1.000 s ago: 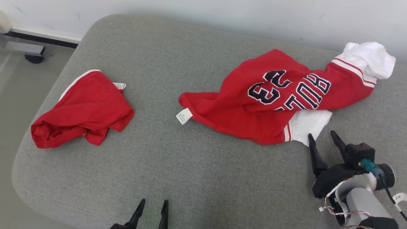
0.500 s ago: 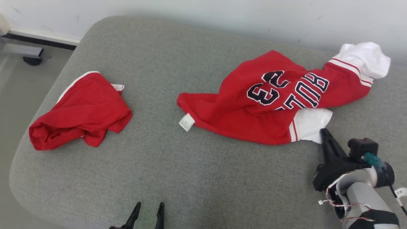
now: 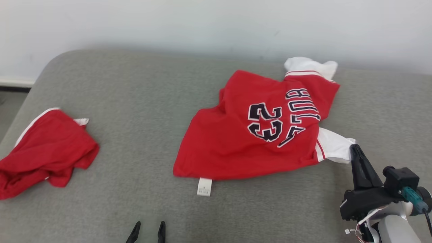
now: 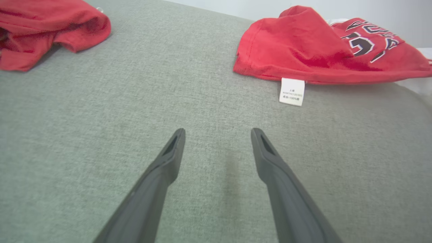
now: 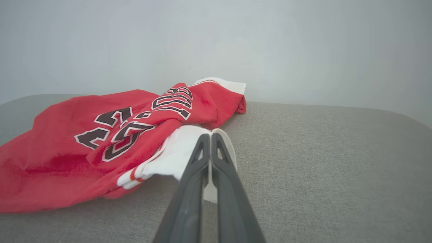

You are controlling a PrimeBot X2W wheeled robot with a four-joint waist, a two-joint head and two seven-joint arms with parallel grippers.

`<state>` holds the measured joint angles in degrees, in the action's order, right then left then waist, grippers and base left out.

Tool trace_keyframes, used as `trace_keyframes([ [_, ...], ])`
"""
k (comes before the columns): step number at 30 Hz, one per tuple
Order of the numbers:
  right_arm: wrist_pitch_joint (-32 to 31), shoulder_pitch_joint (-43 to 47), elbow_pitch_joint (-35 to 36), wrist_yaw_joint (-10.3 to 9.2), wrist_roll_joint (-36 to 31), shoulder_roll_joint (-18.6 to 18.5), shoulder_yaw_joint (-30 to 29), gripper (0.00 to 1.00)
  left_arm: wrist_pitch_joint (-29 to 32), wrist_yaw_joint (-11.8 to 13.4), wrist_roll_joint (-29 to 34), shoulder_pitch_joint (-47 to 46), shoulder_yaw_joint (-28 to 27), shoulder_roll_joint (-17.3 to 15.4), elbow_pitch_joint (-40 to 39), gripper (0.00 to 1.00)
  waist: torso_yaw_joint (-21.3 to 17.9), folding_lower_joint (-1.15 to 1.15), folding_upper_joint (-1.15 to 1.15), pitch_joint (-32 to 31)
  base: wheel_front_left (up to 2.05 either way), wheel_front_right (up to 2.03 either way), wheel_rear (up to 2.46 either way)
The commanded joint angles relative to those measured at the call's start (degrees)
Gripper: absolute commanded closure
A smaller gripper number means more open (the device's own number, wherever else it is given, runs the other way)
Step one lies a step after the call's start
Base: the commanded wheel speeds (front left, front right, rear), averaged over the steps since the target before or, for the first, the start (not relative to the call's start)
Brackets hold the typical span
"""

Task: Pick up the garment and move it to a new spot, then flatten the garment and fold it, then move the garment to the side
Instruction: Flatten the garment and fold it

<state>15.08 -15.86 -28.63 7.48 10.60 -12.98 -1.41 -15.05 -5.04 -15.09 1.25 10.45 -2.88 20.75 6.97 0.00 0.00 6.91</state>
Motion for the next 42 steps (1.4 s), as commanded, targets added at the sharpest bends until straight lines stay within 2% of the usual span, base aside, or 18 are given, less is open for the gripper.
trace_keyframes([
  [1, 0.1, 1.4, 1.3, 0.03, -0.4, 0.4, -0.4, 1.0, -0.2, -0.1, 0.6, 0.8, -0.2, 0.0, 0.1, 0.0, -5.4, 0.0, 0.0, -3.0, 0.0, 0.0, 0.0],
  [7, 0.1, 5.1, 9.2, 0.03, -4.6, 1.6, -1.8, 1.0, -0.2, -0.4, 0.5, 1.9, -1.4, 0.0, 0.5, 0.0, -11.0, 0.0, 0.0, -4.9, 0.0, 0.0, 0.0],
  [12, 0.1, 9.0, 7.5, 0.03, -7.3, 2.5, -1.8, 1.0, -0.2, -0.5, 0.9, 2.1, -1.7, 0.0, 0.9, 0.0, -12.0, 0.0, 0.0, -5.1, 0.0, 0.0, 0.0],
  [13, 0.1, 9.8, 7.0, 0.03, -7.4, 2.9, -2.1, 0.96, -0.2, -0.5, 0.9, 2.0, -1.8, 0.0, 0.9, 0.0, -12.0, 0.0, 0.0, -5.1, 0.0, 0.0, 0.0],
  [14, 0.1, 10.9, 6.0, 0.03, -7.7, 3.6, -2.4, 0.59, -0.2, -0.6, 0.9, 2.0, -1.9, 0.0, 1.0, 0.0, -12.0, 0.0, 0.0, -5.2, 0.0, 0.0, 0.0],
  [15, 0.1, 11.9, 5.5, 0.03, -8.2, 4.1, -2.2, 0.0, -0.2, -0.6, 1.0, 2.0, -2.0, 0.0, 1.0, 0.0, -12.0, 0.0, 0.0, -5.2, 0.0, 0.0, 0.0],
  [19, 0.1, 14.5, 4.9, 0.03, -7.9, 5.7, -1.8, 0.0, -0.2, -0.6, 1.6, 2.5, -2.8, 0.0, 1.3, 0.0, -12.1, 0.0, 0.0, -5.6, 0.0, 0.0, 0.0],
  [29, 0.1, 13.1, 11.2, 0.03, -7.0, 7.6, -0.8, 0.0, -0.2, -0.6, 4.1, 2.6, -5.6, 0.0, 0.9, 0.0, -12.7, 0.0, 0.0, -6.3, 0.0, 0.0, 0.0],
  [42, 0.1, 12.5, 11.1, 0.03, -7.9, 8.3, -2.2, 0.0, -0.2, -1.2, 3.4, 1.5, -4.5, 0.0, 0.7, 0.0, -13.3, 0.0, 0.0, -5.4, 0.0, 0.0, 0.0],
])
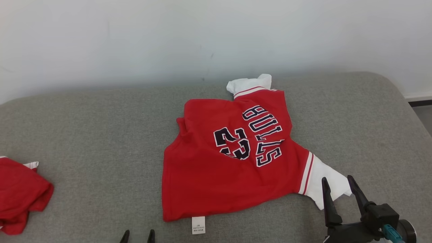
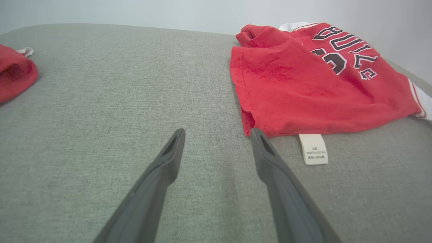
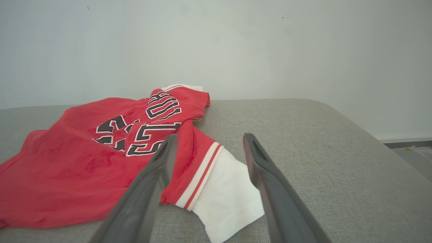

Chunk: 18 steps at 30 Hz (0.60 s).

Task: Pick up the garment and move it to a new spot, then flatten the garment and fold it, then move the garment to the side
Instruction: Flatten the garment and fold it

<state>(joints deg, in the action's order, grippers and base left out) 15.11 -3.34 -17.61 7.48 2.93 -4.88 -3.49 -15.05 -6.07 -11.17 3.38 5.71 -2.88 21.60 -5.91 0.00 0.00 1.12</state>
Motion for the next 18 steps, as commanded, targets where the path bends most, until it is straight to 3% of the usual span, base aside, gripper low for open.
trace_keyframes([
  [1, 0.0, 0.0, 0.1, 0.03, -0.3, 0.3, 0.0, 0.0, -0.2, -0.2, -0.9, -1.0, 0.5, 0.0, -0.2, 0.0, -0.7, 0.0, 0.0, 0.7, 0.0, 0.0, 0.0],
  [12, 0.0, -2.6, 0.3, 0.03, 0.5, -0.6, 0.3, 0.0, -0.2, -0.8, -4.8, -6.9, 4.4, 0.0, 3.4, 0.0, -4.7, 0.0, 0.0, 5.7, 0.0, 0.0, 0.0],
  [18, 0.0, -3.9, 0.5, 0.03, 0.8, -1.3, 0.2, 0.0, -0.2, 0.4, -7.6, -9.7, 4.1, 0.0, 8.6, 0.0, -6.6, 0.0, 0.0, 7.7, 0.0, 0.0, 0.0],
])
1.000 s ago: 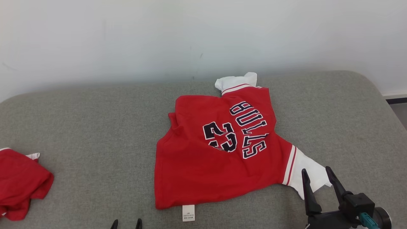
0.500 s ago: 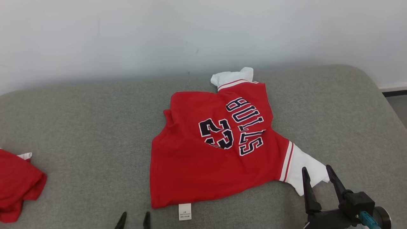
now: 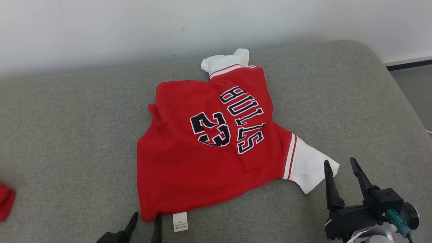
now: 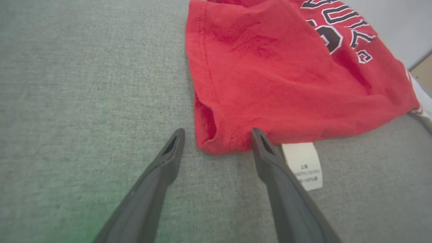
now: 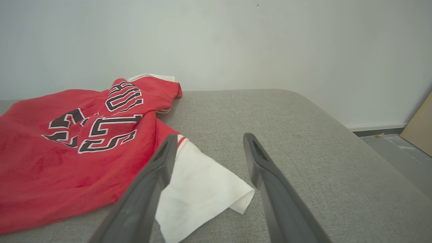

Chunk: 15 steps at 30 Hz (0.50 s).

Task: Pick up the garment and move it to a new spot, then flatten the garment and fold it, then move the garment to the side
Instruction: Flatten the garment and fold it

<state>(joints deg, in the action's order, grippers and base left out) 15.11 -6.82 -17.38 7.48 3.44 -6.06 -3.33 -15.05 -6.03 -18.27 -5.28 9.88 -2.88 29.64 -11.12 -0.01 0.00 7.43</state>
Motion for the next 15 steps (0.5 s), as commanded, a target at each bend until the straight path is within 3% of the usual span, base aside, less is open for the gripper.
trace_keyframes([
  [1, 0.0, -0.6, 0.3, 0.03, 0.3, -0.2, 0.0, 0.0, -0.2, 0.6, -0.3, -1.5, -0.1, 0.0, 1.5, 0.0, -1.6, 0.01, 0.0, 1.6, 0.0, 0.0, 0.0],
  [3, 0.0, -0.9, 0.4, 0.03, 0.3, -0.3, -0.2, 0.0, -0.1, 0.9, -0.4, -2.2, -0.3, 0.0, 3.3, 0.02, -2.0, 0.01, 0.0, 2.0, 0.0, 0.0, 0.0],
  [4, 0.0, -1.2, 0.5, 0.03, 0.4, -0.3, -0.3, 0.0, 0.0, 1.0, -0.6, -2.6, -0.3, 0.0, 3.6, 0.11, -2.1, 0.01, 0.0, 2.2, 0.0, 0.0, 0.0],
  [5, 0.0, -1.3, 0.5, 0.03, 0.5, -0.3, -0.4, 0.0, 0.0, 1.1, -0.4, -3.0, -0.4, 0.0, 3.9, 0.36, -2.1, 0.01, 0.0, 2.3, 0.0, 0.0, 0.0],
  [7, 0.0, -1.4, 0.4, 0.03, 0.5, -0.3, -0.5, 0.0, 0.1, 1.2, -0.1, -3.2, -0.2, 0.1, 4.8, 1.0, -2.2, 0.01, 0.0, 2.5, 0.0, 0.0, 0.0],
  [15, 0.0, -0.9, 0.5, 0.03, 0.4, 0.3, -1.7, 0.0, 0.0, 2.6, -1.5, -3.9, -5.0, -0.4, 2.7, 1.0, -1.1, 0.01, 0.0, 2.9, 0.0, 0.0, 0.0],
])
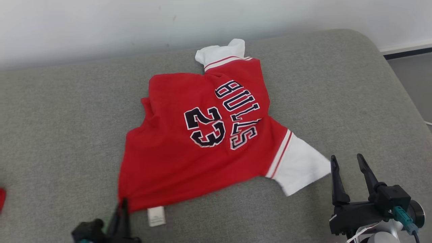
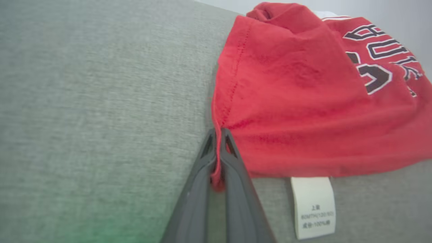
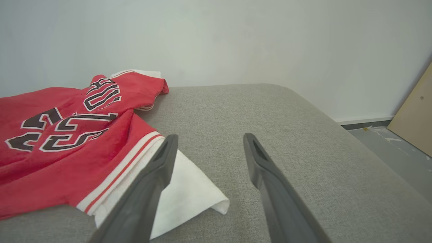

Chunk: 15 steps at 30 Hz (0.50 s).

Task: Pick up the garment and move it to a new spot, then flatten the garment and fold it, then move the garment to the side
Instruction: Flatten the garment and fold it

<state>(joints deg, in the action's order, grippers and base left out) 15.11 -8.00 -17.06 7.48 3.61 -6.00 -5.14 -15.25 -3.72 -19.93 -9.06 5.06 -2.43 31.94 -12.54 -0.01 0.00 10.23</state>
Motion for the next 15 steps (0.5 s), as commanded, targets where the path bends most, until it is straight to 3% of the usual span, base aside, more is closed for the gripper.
trace_keyframes([
  [1, 0.0, 0.3, 0.1, 0.03, 0.2, 0.3, -0.1, 0.0, 0.1, 0.6, 0.4, 0.0, -1.5, -0.7, -0.4, 1.0, 0.6, 0.01, 0.0, 0.1, 0.0, 0.0, 0.0],
  [8, 0.0, 0.0, -0.4, 0.04, 0.0, 0.6, -0.6, 0.0, 0.0, 1.2, 5.0, 0.9, -10.2, -0.6, -3.2, 1.0, 1.8, 0.01, 0.0, 0.4, 0.0, 0.0, 0.0],
  [13, 0.0, 0.0, -1.2, 0.04, -0.1, 0.7, -0.5, 0.0, 0.0, 0.8, 6.9, 1.3, -11.3, -0.6, -2.5, 1.0, 2.0, 0.01, 0.0, 0.1, 0.0, 0.0, 0.0],
  [14, 0.0, 0.0, -1.3, 0.04, -0.1, 0.7, -0.5, 0.0, 0.0, 0.8, 7.2, 1.4, -11.3, -0.6, -2.4, 0.85, 2.0, 0.01, 0.0, 0.0, 0.0, 0.0, 0.0],
  [15, 0.0, 0.1, -1.5, 0.04, -0.2, 0.7, -0.5, 0.0, 0.0, 0.6, 7.3, 1.4, -11.5, -0.6, -2.3, 0.22, 2.1, 0.01, 0.0, -0.2, 0.0, 0.0, 0.0],
])
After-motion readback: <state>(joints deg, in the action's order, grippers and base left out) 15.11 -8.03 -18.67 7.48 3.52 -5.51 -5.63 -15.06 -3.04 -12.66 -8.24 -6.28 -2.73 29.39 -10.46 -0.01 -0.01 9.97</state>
